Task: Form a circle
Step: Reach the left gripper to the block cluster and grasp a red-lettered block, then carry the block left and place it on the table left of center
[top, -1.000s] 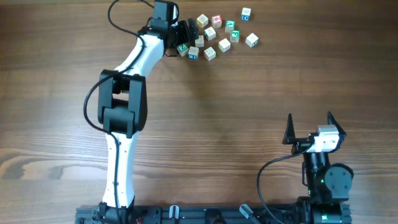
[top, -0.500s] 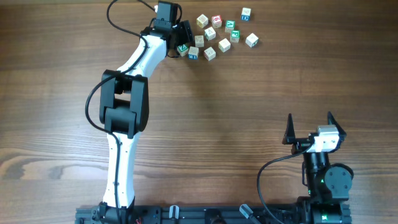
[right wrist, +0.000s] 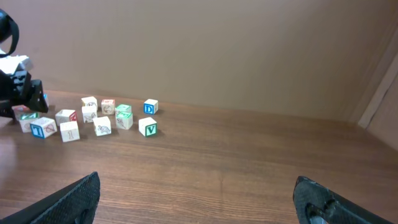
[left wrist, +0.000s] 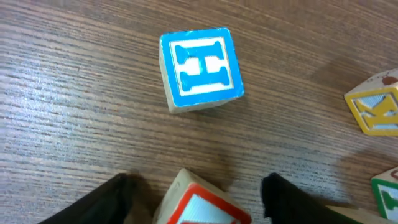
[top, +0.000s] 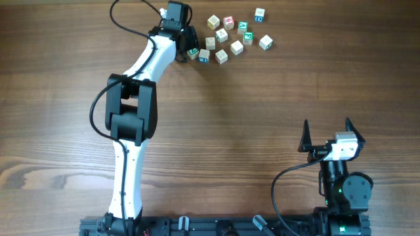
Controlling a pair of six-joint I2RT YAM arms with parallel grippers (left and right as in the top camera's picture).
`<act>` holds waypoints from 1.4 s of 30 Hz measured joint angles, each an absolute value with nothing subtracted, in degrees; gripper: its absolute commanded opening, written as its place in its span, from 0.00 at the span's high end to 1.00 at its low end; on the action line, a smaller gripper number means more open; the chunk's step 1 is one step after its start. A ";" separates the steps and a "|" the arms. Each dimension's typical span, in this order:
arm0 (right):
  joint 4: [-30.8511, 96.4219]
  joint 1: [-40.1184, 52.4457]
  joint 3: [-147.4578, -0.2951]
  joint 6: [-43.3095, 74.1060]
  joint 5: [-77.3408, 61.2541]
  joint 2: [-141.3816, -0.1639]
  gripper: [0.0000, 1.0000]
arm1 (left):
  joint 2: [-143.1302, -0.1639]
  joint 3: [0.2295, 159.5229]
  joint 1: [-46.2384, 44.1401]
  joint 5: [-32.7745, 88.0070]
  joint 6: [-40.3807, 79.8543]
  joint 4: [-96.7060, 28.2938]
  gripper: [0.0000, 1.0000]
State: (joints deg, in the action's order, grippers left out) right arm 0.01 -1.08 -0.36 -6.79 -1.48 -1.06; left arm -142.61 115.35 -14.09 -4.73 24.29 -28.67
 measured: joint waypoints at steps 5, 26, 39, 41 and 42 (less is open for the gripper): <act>0.01 -1.08 -0.36 -6.79 -1.48 -1.06 0.00 | -142.63 115.33 -14.09 -4.91 24.34 -29.34 0.70; 0.03 -1.08 -0.36 -6.81 -1.48 -1.06 0.00 | -109.89 114.37 -5.56 -9.76 15.88 -68.86 0.92; -0.01 -1.08 -0.36 -6.81 -1.48 -1.06 0.00 | -75.77 101.75 -8.91 -10.09 24.62 -79.90 0.88; -0.03 -1.08 -0.36 -6.79 -1.50 -1.08 0.00 | -75.29 93.08 -8.95 -10.31 26.92 -73.78 0.88; -0.01 -1.08 -0.36 -6.79 -1.48 -1.06 0.00 | -75.44 86.11 -8.95 -10.61 28.69 -69.01 0.88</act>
